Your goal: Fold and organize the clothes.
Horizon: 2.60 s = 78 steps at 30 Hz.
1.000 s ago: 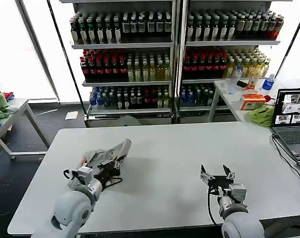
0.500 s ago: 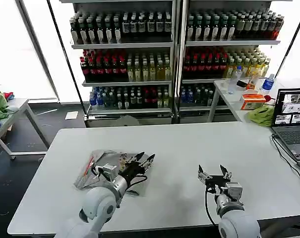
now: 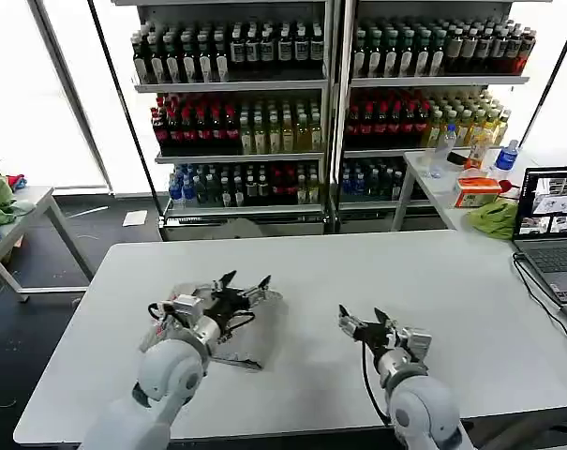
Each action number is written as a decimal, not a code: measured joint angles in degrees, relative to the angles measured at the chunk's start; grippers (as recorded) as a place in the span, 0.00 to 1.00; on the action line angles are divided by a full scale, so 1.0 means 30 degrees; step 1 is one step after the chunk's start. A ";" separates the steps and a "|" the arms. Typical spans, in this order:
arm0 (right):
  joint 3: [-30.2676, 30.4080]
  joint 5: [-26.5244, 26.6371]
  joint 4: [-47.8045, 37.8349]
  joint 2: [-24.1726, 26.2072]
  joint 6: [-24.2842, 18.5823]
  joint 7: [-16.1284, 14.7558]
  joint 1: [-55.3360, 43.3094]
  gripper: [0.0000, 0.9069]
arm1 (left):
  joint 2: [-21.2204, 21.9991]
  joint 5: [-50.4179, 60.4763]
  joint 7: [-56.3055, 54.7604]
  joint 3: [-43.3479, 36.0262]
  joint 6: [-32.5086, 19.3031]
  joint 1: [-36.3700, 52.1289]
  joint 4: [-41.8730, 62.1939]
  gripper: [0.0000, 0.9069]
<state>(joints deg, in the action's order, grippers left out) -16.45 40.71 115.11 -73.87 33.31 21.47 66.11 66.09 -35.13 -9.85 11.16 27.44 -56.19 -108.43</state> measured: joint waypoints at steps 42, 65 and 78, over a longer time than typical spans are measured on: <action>0.6940 0.5827 -0.6882 -0.3117 -0.0061 0.4013 -0.6222 0.00 | -0.2615 -0.0606 -0.1100 0.5059 0.0503 -0.2295 -0.0993 1.00; 0.6377 0.6617 -0.5502 0.0205 0.0117 0.3392 -0.6456 0.00 | -0.2267 -0.0709 -0.1418 0.4898 0.0835 -0.2272 -0.1097 1.00; 0.5885 0.6300 -0.6730 0.3899 0.0079 0.1567 -0.8015 0.07 | -0.1864 -0.0722 -0.1560 0.4676 0.1018 -0.2371 -0.1240 1.00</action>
<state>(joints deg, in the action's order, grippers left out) 1.21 59.61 94.92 -62.18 33.55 26.17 42.07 60.49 -37.30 -14.53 25.18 30.49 -63.31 -112.15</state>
